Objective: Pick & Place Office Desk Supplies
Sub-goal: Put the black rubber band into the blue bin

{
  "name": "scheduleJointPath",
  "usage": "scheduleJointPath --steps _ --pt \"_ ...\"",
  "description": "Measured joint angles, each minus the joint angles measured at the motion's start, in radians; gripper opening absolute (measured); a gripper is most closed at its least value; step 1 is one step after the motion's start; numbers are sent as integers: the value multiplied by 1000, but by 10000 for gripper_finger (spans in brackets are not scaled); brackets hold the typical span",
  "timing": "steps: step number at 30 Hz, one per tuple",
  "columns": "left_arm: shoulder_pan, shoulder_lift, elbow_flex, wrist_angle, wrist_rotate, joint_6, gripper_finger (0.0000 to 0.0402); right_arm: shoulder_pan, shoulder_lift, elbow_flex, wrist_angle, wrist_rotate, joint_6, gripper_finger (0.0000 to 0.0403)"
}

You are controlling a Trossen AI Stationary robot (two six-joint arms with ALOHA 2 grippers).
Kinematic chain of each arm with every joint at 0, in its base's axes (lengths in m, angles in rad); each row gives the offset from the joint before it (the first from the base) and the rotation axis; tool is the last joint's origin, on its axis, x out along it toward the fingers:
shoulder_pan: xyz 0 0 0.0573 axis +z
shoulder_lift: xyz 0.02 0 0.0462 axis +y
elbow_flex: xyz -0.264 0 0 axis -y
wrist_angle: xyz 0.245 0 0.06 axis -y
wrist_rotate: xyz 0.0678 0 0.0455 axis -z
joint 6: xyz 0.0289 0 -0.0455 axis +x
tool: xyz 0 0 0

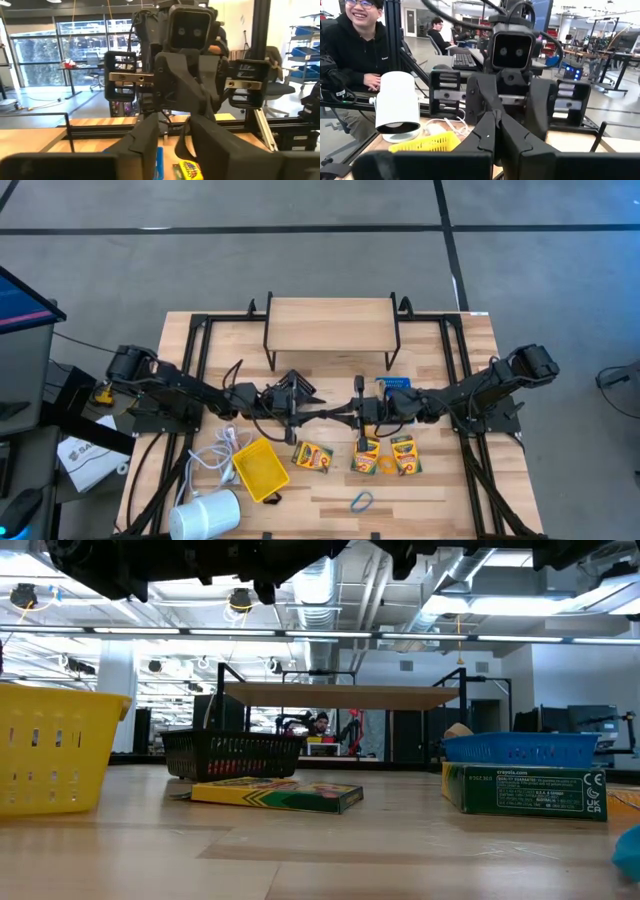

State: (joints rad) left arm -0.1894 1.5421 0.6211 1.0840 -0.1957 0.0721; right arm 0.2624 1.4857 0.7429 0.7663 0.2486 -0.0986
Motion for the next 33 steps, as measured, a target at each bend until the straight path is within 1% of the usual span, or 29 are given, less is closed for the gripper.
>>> scheduleJointPath --steps 5,10,16,20,22,26,28,33 --pt "0 -43 0 -54 -28 2 148 21 0 0 -15 49 -6 2" --pt "-17 -127 0 -186 -30 2 154 54 -9 0 -81 153 -15 1" --pt "-52 -221 0 -347 -30 -1 139 95 -10 0 -174 332 -13 1" --pt "-72 -253 0 -407 -51 -1 128 125 -10 0 -286 495 30 1" --pt "-79 -261 0 -418 -69 -1 123 138 -10 0 -360 562 78 0" --pt "-81 -262 0 -427 -86 -2 113 153 -14 0 -518 662 206 1" --pt "-81 -262 0 -439 -87 -8 110 158 -27 0 -611 691 300 1" --pt "-81 -262 0 -468 -87 -20 104 157 -94 0 -882 726 541 2"
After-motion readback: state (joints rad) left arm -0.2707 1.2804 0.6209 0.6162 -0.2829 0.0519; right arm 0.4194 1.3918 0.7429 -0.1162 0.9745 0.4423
